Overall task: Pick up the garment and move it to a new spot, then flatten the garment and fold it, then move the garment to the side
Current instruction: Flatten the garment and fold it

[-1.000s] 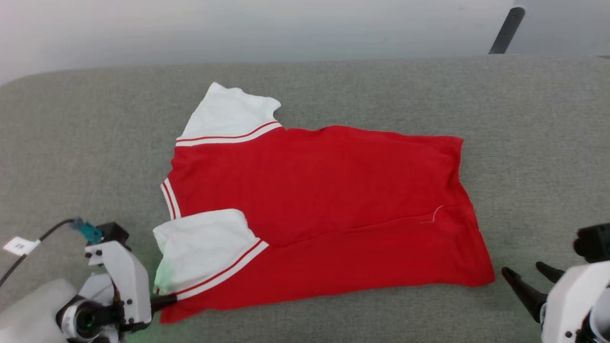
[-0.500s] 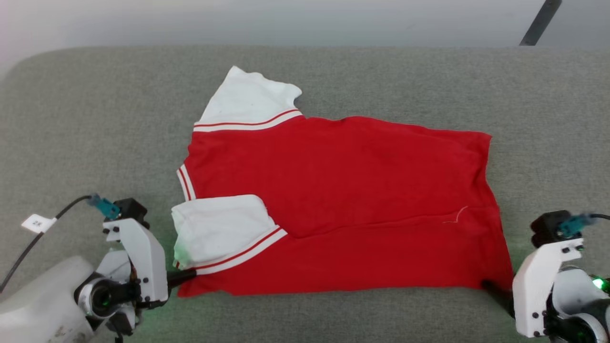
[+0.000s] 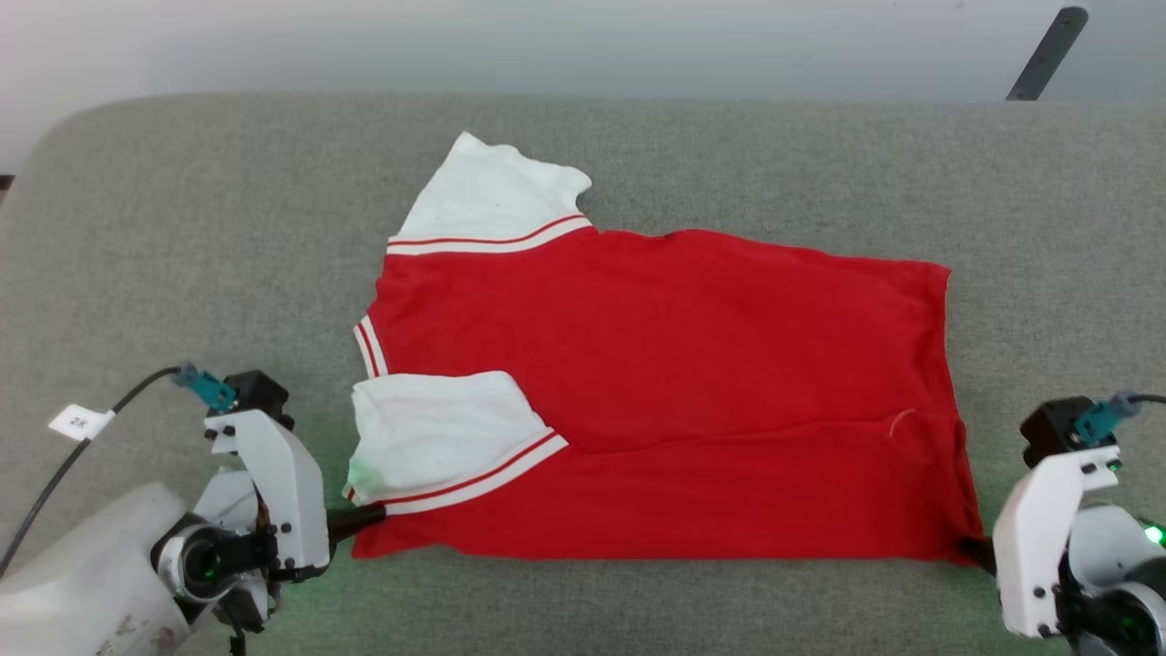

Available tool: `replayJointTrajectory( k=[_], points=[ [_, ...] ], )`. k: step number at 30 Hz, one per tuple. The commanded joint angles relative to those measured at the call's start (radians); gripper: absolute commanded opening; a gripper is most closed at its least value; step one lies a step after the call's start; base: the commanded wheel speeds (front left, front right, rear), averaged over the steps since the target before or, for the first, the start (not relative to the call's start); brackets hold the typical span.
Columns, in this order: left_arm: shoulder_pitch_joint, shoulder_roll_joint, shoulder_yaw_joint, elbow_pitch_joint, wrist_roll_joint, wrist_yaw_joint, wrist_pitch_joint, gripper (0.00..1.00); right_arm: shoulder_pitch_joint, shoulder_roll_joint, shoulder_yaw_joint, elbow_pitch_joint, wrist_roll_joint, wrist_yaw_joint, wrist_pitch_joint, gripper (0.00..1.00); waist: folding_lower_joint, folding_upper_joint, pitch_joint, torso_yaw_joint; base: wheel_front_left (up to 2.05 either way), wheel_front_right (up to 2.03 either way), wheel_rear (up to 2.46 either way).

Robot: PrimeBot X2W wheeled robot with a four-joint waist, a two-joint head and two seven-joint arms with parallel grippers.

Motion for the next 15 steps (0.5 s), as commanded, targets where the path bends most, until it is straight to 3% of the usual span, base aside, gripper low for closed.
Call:
replayJointTrajectory(
  k=[1,6,15],
  points=[
    [0.017,0.01,0.002,0.003,-0.004,0.009,0.0,0.0,0.038,-0.013,-0.012,-0.003,0.002,-0.001,0.01,0.0,0.0,-0.0001,-0.013,0.0,0.0,0.0,0.0],
    [0.035,0.045,-0.004,-0.04,-0.014,0.041,0.026,0.0,0.075,-0.027,-0.025,-0.048,0.02,-0.001,0.034,0.0,0.0,-0.0001,-0.03,0.001,0.0,0.0,0.0],
    [0.07,0.111,-0.012,-0.173,-0.04,0.138,0.064,0.0,0.143,-0.041,-0.035,-0.136,0.038,-0.001,0.084,0.0,0.0,-0.0001,-0.046,-0.001,0.0,0.0,0.0]
  ],
)
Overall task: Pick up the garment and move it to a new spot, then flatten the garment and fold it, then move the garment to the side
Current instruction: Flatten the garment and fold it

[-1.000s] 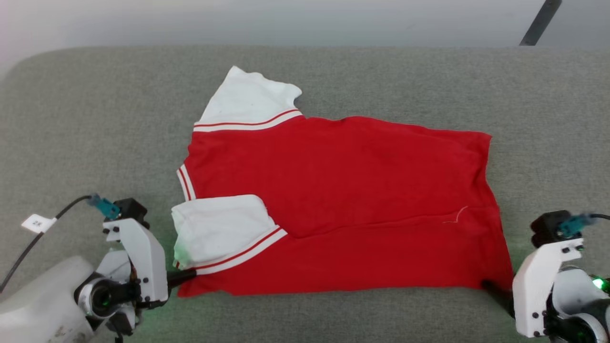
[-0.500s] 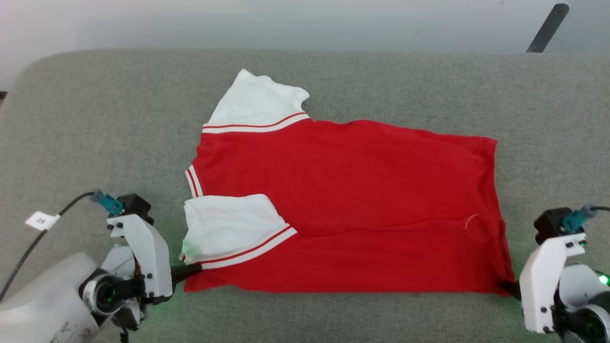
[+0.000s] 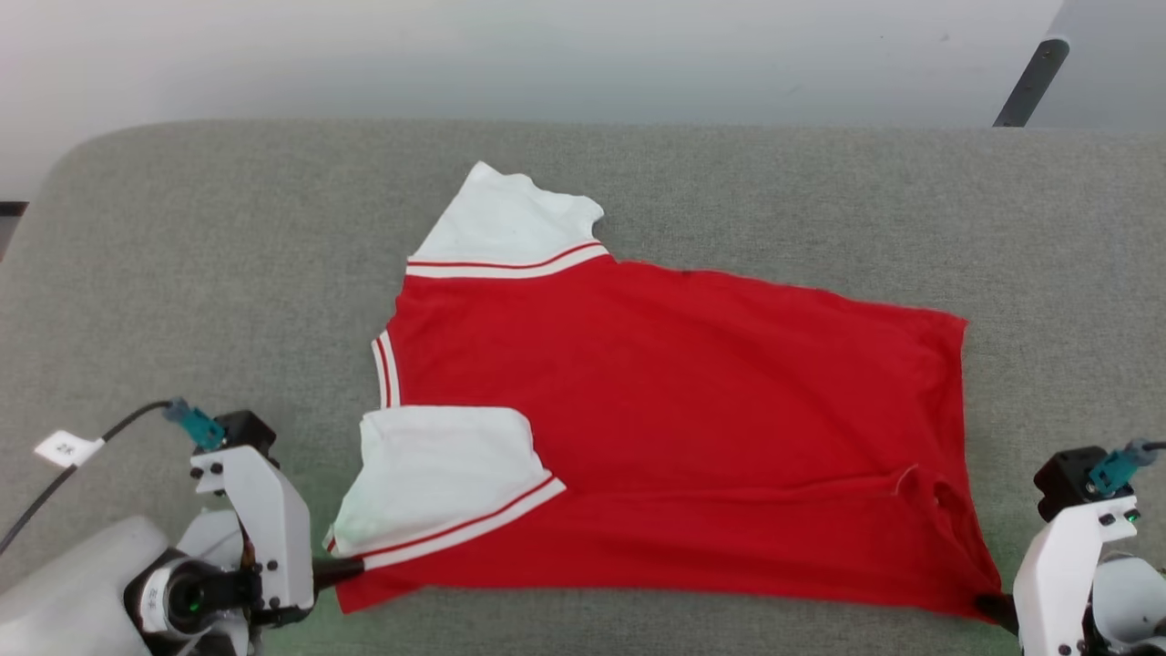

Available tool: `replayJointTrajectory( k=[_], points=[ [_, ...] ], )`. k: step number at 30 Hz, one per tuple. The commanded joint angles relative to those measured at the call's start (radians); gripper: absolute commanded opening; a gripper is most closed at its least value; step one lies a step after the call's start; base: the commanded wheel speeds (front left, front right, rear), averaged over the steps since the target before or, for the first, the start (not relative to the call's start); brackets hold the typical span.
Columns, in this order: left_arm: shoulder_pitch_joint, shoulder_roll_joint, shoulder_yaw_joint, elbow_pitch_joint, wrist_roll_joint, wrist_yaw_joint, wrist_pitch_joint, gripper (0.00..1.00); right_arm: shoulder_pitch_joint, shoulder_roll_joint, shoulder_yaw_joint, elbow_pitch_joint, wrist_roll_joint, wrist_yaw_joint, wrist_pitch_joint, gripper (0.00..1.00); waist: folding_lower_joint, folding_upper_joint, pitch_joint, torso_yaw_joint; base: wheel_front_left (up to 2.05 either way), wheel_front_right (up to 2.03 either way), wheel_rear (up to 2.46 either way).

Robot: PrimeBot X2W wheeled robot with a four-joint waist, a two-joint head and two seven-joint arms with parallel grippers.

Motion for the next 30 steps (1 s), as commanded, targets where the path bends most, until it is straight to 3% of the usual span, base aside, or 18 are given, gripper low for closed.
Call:
replayJointTrajectory(
  k=[1,11,13,14,15,16,23,30],
  points=[
    [0.017,0.014,-0.002,-0.013,-0.012,0.015,-0.001,0.0,0.019,-0.009,-0.008,-0.01,0.003,-0.001,0.01,0.0,0.0,0.0,-0.002,0.0,0.0,0.0,0.0],
    [0.07,0.057,-0.008,-0.127,-0.025,0.089,-0.004,0.0,0.085,0.003,-0.032,-0.074,0.006,-0.001,0.042,0.0,0.0,0.0,-0.003,-0.006,0.0,0.0,0.0],
    [0.074,0.057,-0.002,-0.132,-0.026,0.093,-0.016,0.24,0.08,0.009,-0.028,-0.076,0.003,-0.001,0.025,0.05,0.0,0.0,-0.003,-0.007,0.0,0.0,0.0],
    [0.075,0.058,-0.001,-0.134,-0.02,0.094,-0.023,0.46,0.077,0.01,-0.024,-0.075,0.004,-0.001,0.018,0.19,0.0,0.0,-0.004,-0.007,0.0,0.0,0.0],
    [0.076,0.058,-0.001,-0.136,-0.02,0.098,-0.025,1.0,0.074,0.01,-0.021,-0.077,0.003,-0.001,0.011,0.56,0.0,0.0,-0.005,-0.008,0.0,0.0,0.0],
    [0.075,0.058,0.001,-0.138,-0.022,0.1,-0.025,1.0,0.071,0.011,-0.019,-0.079,0.004,-0.001,0.006,1.0,0.0,0.0,-0.008,-0.009,0.0,0.0,0.0],
    [0.041,0.091,0.012,-0.181,0.006,0.119,-0.034,1.0,0.086,0.002,-0.027,-0.12,0.025,-0.001,-0.036,1.0,0.0,0.0,-0.038,-0.014,0.0,0.0,0.0],
    [-0.025,0.126,0.045,-0.243,0.053,0.125,-0.06,1.0,0.089,0.01,-0.048,-0.195,0.009,-0.001,-0.167,1.0,0.0,0.0,-0.079,-0.029,0.0,0.0,0.0]
  ],
)
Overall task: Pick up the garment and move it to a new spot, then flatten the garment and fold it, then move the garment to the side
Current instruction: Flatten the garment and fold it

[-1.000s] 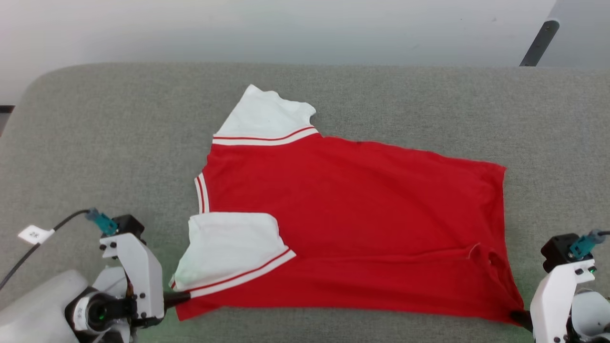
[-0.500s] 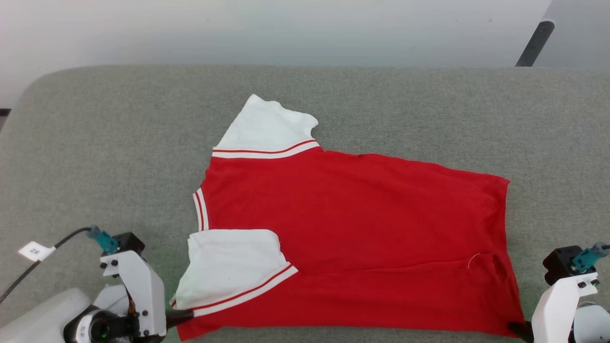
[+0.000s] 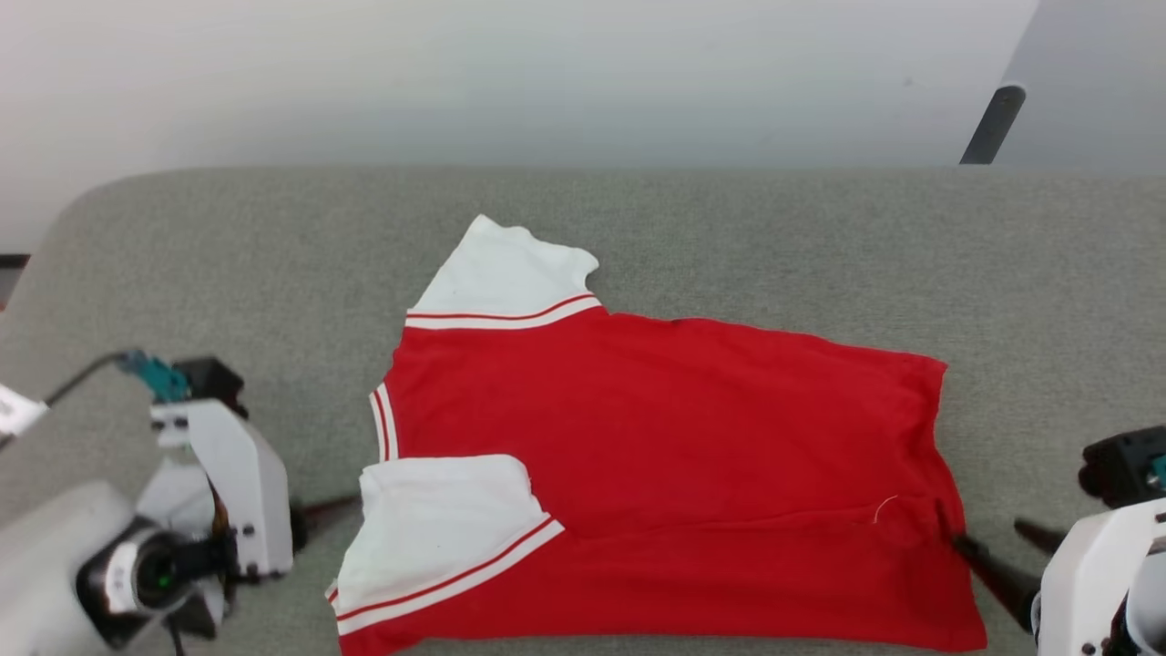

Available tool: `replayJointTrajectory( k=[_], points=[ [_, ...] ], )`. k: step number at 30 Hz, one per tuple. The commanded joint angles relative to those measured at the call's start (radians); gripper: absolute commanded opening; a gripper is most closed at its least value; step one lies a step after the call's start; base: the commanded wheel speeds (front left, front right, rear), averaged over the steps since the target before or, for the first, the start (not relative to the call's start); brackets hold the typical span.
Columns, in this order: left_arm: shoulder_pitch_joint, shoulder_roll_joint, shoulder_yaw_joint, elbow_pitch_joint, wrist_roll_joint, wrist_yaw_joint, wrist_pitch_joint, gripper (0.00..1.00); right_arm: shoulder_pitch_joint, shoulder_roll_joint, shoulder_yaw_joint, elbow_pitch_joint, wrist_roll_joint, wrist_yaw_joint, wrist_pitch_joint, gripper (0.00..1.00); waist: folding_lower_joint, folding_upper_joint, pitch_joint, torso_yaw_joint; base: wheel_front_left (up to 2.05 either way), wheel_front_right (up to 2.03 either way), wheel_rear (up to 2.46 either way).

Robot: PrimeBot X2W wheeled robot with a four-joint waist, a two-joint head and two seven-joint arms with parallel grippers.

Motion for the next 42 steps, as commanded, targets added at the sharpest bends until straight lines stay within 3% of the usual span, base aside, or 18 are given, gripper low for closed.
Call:
replayJointTrajectory(
  k=[1,11,20,27,42],
  points=[
    [-0.025,0.004,0.011,-0.005,0.022,-0.001,-0.014,1.0,-0.001,0.0,0.001,-0.021,-0.012,-0.001,-0.051,1.0,0.0,0.0,-0.016,-0.012,0.0,0.0,0.0],
    [-0.163,-0.022,0.055,0.089,0.149,-0.061,-0.104,1.0,-0.111,-0.025,0.055,-0.081,-0.167,-0.001,-0.524,1.0,0.0,0.0,-0.001,-0.073,0.0,0.0,0.0],
    [-0.306,-0.088,0.082,0.254,0.248,-0.158,-0.183,1.0,-0.183,0.005,0.077,-0.102,-0.312,-0.001,-0.854,1.0,0.0,0.0,0.096,-0.13,0.0,0.0,0.0],
    [-0.434,-0.125,0.093,0.372,0.291,-0.212,-0.16,1.0,-0.214,0.049,0.064,-0.121,-0.365,-0.001,-0.949,1.0,0.0,0.0,0.215,-0.182,0.0,0.0,0.0],
    [-0.646,-0.199,0.059,0.605,0.335,-0.273,0.02,1.0,-0.241,0.118,0.069,-0.089,-0.38,-0.001,-1.012,1.0,0.0,0.0,0.399,-0.25,0.0,0.0,0.0]
  ],
)
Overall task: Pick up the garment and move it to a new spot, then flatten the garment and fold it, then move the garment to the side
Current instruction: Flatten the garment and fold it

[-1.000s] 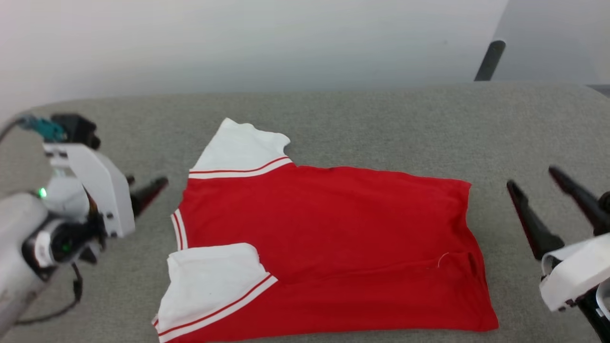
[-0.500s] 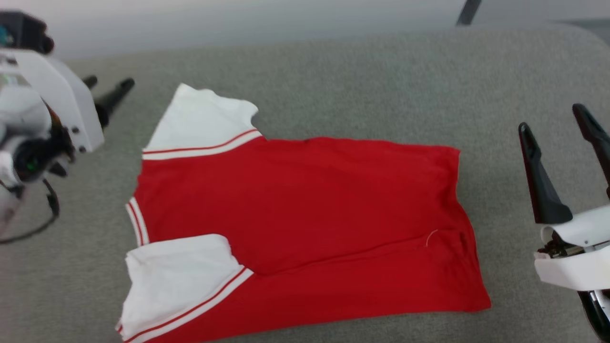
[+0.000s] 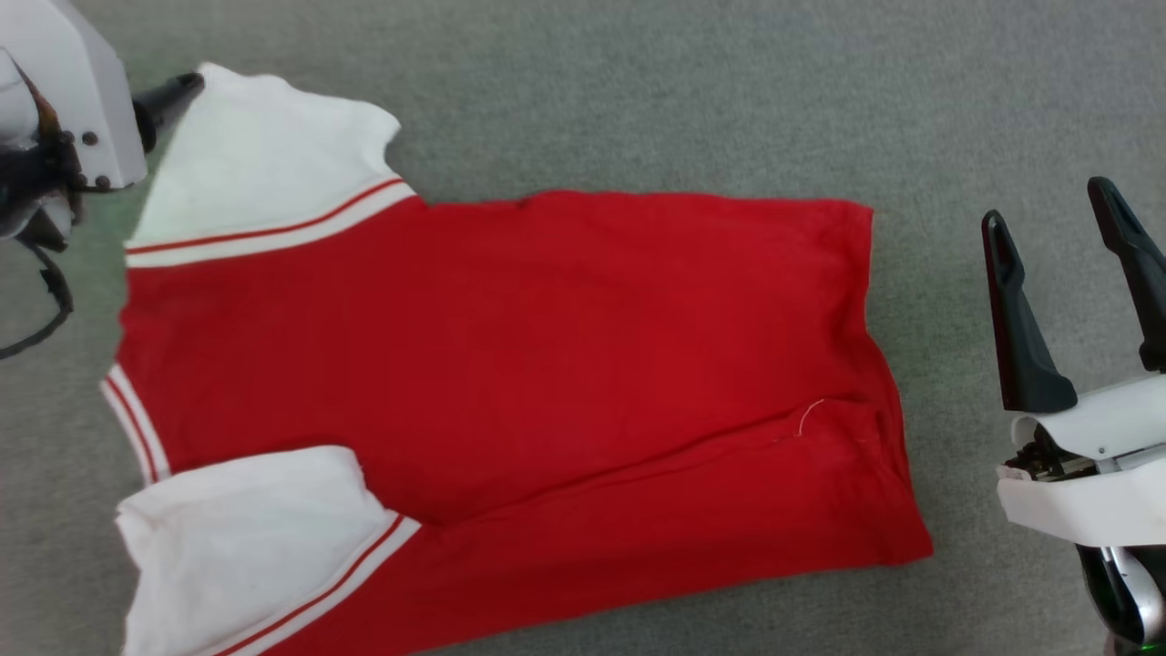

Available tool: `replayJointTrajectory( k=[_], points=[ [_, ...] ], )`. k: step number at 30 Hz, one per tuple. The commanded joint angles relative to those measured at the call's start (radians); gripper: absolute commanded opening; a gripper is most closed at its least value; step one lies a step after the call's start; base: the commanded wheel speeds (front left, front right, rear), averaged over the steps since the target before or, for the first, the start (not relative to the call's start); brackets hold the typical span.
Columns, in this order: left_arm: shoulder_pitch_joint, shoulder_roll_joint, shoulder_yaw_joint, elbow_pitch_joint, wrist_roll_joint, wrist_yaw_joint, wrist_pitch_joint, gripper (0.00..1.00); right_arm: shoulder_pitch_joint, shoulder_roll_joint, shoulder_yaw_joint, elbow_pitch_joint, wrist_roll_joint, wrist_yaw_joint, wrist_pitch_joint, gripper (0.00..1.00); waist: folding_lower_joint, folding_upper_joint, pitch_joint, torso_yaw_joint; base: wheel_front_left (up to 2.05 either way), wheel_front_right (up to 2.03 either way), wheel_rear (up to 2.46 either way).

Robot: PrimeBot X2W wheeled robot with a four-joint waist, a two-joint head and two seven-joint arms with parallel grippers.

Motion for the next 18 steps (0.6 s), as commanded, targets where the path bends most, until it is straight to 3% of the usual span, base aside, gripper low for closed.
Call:
replayJointTrajectory(
  k=[1,14,15,16,17,18],
  points=[
    [-0.018,-0.009,-0.008,0.025,0.007,-0.01,0.02,1.0,-0.012,0.009,-0.002,0.007,-0.001,-0.001,-0.007,1.0,-0.0001,0.0,0.049,-0.034,0.0,0.0,0.0],
    [-0.04,-0.076,-0.039,0.157,0.009,-0.026,0.093,1.0,-0.03,0.02,0.017,0.034,0.036,-0.001,0.024,1.0,-0.0001,0.0,0.071,-0.035,0.0,0.0,0.0],
    [-0.037,-0.086,-0.041,0.167,0.005,-0.03,0.098,0.66,-0.029,0.02,0.019,0.036,0.043,-0.001,0.037,1.0,-0.0001,0.0,0.072,-0.035,0.0,0.0,0.0],
    [-0.035,-0.093,-0.045,0.175,0.008,-0.037,0.101,0.42,-0.03,0.016,0.023,0.033,0.052,-0.001,0.049,1.0,-0.0001,0.0,0.073,-0.034,0.0,0.0,0.0],
    [-0.031,-0.101,-0.047,0.182,0.004,-0.04,0.109,0.0,-0.029,0.018,0.021,0.034,0.062,-0.001,0.068,1.0,-0.0001,0.0,0.073,-0.034,0.0,0.0,0.0],
    [-0.026,-0.109,-0.048,0.191,-0.002,-0.046,0.117,0.0,-0.028,0.019,0.022,0.034,0.076,-0.001,0.091,1.0,-0.0001,0.0,0.073,-0.033,0.0,0.0,0.0]
  ],
)
